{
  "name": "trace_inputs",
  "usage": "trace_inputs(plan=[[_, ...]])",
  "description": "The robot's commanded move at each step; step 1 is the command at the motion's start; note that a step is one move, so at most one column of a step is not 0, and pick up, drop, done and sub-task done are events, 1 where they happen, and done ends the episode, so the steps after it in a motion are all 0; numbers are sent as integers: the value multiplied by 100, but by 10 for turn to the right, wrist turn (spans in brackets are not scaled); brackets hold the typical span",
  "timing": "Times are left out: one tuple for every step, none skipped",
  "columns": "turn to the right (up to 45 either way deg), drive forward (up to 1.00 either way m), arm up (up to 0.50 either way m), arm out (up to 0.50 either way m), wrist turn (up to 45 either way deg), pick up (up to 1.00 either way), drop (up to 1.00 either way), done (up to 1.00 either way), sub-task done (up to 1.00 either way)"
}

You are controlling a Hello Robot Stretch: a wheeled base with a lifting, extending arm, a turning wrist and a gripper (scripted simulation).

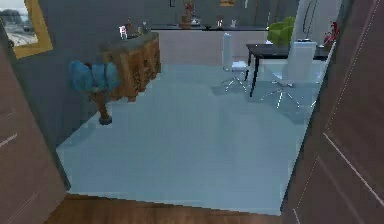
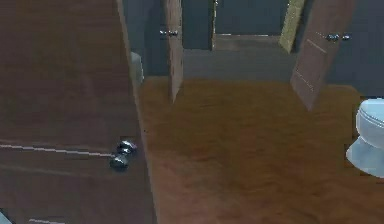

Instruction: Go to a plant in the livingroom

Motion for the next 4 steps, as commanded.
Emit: trace_inputs(plan=[[0,100,0,0,0,0,0,0,0],[0,100,0,0,0,0,0,0,0],[0,100,0,0,0,0,0,0,0],[0,60,0,0,0,0,0,0,0]])
